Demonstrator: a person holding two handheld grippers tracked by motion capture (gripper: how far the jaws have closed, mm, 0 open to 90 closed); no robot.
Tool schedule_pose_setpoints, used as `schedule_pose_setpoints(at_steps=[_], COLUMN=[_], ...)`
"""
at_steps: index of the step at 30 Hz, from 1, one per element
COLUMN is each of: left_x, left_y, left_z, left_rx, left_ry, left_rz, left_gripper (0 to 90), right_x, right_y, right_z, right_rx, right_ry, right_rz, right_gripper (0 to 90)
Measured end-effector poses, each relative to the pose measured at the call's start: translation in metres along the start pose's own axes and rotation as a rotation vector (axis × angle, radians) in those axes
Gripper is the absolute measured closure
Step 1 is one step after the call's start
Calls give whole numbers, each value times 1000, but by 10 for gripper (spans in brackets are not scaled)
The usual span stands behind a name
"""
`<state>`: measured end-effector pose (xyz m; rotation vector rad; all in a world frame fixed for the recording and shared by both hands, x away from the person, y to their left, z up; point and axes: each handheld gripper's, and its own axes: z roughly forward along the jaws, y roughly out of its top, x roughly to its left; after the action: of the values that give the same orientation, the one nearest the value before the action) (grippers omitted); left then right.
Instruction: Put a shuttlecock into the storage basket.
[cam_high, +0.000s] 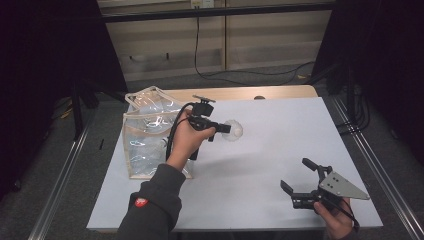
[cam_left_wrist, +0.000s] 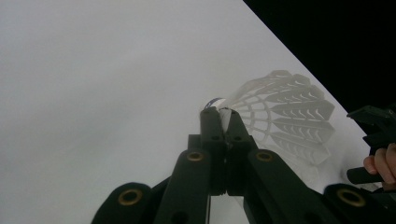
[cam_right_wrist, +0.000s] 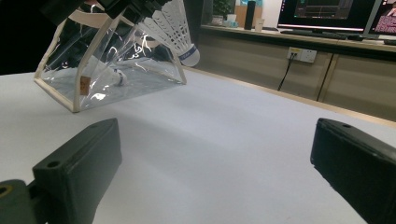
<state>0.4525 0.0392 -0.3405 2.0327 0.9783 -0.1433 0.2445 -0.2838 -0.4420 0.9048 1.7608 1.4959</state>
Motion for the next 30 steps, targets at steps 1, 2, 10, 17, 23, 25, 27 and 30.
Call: schedule_pose_setpoints(at_steps=[1, 2, 10, 17, 23, 25, 27, 30], left_x=[1, 1, 2, 5, 6, 5, 5, 6], left_y=[1, 1, 6, 9, 12, 13, 15, 17], left_z=[-1, -2, -11, -18, -23, -24, -26, -28], left_rx=[2, -3, -12, -24, -24, -29, -27, -25], left_ry=[3, 4, 18, 31, 36, 38, 39, 41], left_rz=[0, -3, -8, -20, -20, -24, -23, -21], left_gripper=[898, 898, 898, 898, 899, 899, 899, 900], right_x=[0, 0, 0, 0, 0, 0, 0, 0], right_y=[0, 0, 0, 0, 0, 0, 0, 1], right_z=[0, 0, 0, 0, 0, 0, 0, 0], right_rx=[0, -1, 0, -3, -5, -5, -5, -5], right_ry=[0, 2, 1, 2, 2, 2, 2, 2], right_rz=[0, 1, 1, -1, -1, -2, -2, -1], right_gripper=[17, 17, 17, 17, 17, 17, 17, 17])
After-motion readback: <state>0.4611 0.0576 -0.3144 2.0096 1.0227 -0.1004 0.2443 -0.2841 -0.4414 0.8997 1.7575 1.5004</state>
